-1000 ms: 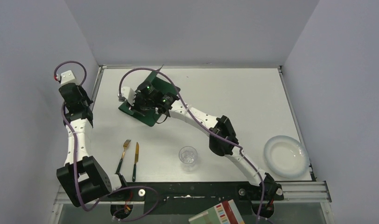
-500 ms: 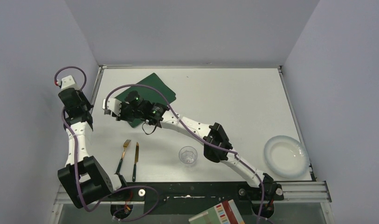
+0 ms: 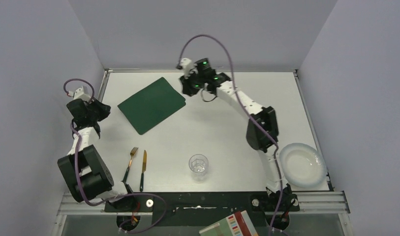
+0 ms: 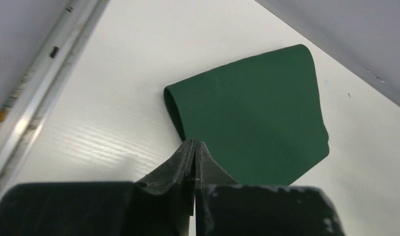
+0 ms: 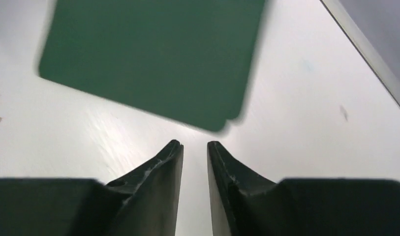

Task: Set the dinner table for one person
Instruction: Adjust the napkin at the center of the board.

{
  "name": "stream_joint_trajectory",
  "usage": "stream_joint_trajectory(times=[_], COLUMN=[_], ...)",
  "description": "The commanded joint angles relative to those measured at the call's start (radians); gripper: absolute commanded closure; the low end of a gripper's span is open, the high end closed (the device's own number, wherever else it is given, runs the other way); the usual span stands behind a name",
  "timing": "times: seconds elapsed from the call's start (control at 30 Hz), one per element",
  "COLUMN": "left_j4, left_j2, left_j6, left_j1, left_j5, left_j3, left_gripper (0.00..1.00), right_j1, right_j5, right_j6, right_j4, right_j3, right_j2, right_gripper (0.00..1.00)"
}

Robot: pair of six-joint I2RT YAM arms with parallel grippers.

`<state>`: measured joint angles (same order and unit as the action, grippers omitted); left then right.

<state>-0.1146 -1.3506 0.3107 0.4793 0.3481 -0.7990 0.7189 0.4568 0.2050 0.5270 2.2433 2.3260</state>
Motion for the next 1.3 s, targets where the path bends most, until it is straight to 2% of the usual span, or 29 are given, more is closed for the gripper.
stream_joint_trajectory(times=[0.0, 0.03, 0.1, 0.23, 0.43, 0.57, 0.87, 1.0, 1.17, 1.27], left_j4=[-0.25, -0.263, -0.266, -0.296, -0.329, -0.295, -0.128, -0.09, -0.042, -0.007], left_j2=[-0.192, -0.239, -0.326, -0.449, -0.6, -0.706, -0.856, -0.827, -0.673, -0.569], left_j6=[0.171, 0.179, 0.19, 0.165, 0.018, -0.011, -0.029, -0.021, 0.015, 0.037], left_j1=[-0.05, -0.067, -0.104, -0.188, -0.266, -0.269, -0.275, -0.277, -0.298, -0.314], left_j5=[0.137, 0.128, 0.124, 0.074, -0.143, -0.313, -0.421, -0.37, -0.25, -0.188], left_j3=[-0.104, -0.14, -0.218, -0.319, -0.416, -0.488, -0.609, -0.565, -0.416, -0.322], left_gripper=[1.0, 1.0, 1.0, 1.0, 1.0, 1.0, 1.0, 1.0, 1.0, 1.0], right_j1=[-0.102, -0.105, -0.11, -0.12, -0.115, -0.118, -0.12, -0.12, -0.124, -0.131], right_j5=[-0.01, -0.028, -0.063, -0.066, -0.051, -0.043, -0.043, -0.05, -0.06, -0.058], right_j6=[-0.031, -0.023, 0.006, -0.006, -0.016, -0.019, -0.023, -0.026, -0.02, -0.016], right_j4=[-0.049, -0.082, -0.109, -0.11, -0.108, -0.105, -0.11, -0.111, -0.102, -0.093], right_j3=[-0.329, -0.392, -0.451, -0.445, -0.432, -0.436, -0.456, -0.463, -0.474, -0.49], right_j2=[-0.273, -0.303, -0.306, -0.243, -0.212, -0.208, -0.211, -0.217, -0.226, -0.227], right_gripper=[0.95, 0.99, 1.0, 1.0, 1.0, 1.0, 1.0, 1.0, 1.0, 0.94])
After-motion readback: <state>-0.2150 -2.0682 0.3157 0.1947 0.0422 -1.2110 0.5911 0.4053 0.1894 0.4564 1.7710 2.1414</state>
